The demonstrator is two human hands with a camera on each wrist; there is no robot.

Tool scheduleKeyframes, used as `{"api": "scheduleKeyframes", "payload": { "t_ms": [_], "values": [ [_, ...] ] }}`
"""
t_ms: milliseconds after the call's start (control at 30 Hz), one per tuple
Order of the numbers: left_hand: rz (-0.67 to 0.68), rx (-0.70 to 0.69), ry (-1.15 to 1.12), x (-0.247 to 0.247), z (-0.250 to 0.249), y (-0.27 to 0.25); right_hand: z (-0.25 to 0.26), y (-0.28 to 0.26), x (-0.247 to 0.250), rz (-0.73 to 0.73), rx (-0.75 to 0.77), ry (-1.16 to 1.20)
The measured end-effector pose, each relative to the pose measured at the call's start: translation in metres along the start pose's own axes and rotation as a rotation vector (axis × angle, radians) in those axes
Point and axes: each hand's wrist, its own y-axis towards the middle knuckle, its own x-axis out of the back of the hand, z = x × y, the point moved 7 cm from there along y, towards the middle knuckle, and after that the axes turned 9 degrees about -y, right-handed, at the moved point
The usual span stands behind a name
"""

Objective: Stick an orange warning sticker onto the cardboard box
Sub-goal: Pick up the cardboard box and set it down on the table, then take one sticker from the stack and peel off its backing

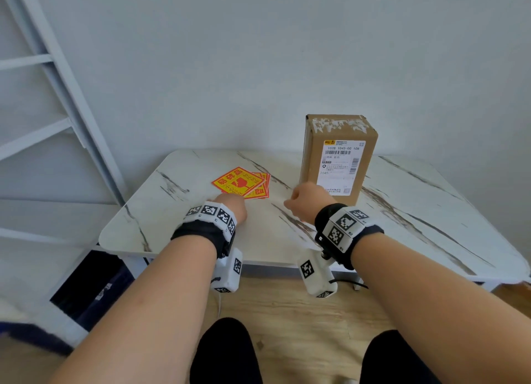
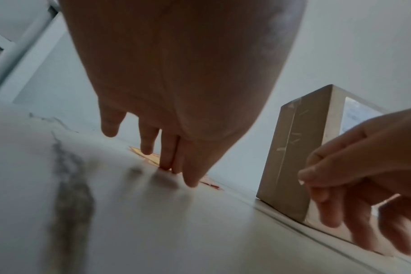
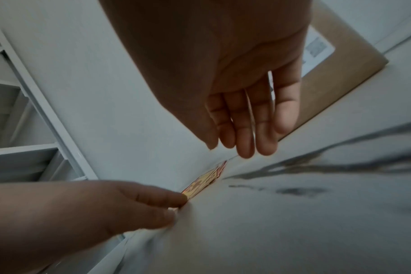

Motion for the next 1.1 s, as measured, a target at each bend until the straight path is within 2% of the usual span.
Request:
{"api": "scheduleKeyframes", "payload": {
  "t_ms": [167, 233, 333, 467, 533, 633, 900, 967, 1100],
  "values": [
    [-0.064, -0.056, -0.328, 0.014, 0.008, -0.007, 0.025, 0.003, -0.011, -0.014, 0.085, -0.058],
    [-0.137, -0.075, -0.479, 0.023, 0.014, -0.013, 0.035, 0.004, -0.017, 0.004, 0.121, -0.084],
    [-0.245, -0.013, -0.442, 0.033, 0.031, -0.017, 0.053, 0.004, -0.027, 0.034, 0.175, -0.143],
    [-0.153, 0.118, -0.25, 0.024, 0.047, -0.014, 0.071, 0.0, -0.047, 0.113, 0.246, -0.176],
    [-0.095, 0.118, -0.214, 0.017, 0.046, -0.015, 0.074, 0.0, -0.054, 0.125, 0.253, -0.243],
    [-0.118, 0.109, -0.239, 0.015, 0.046, -0.011, 0.074, 0.001, -0.053, 0.097, 0.251, -0.284],
    [-0.254, 0.145, -0.567, 0.025, 0.046, -0.019, 0.066, 0.001, -0.042, 0.044, 0.279, -0.26],
    [-0.216, 0.165, -0.703, 0.019, 0.048, -0.018, 0.062, 0.002, -0.04, 0.042, 0.268, -0.261],
    [-0.116, 0.122, -1.009, 0.009, 0.037, -0.025, 0.051, 0.002, -0.033, 0.081, 0.205, -0.281]
  ]
}}
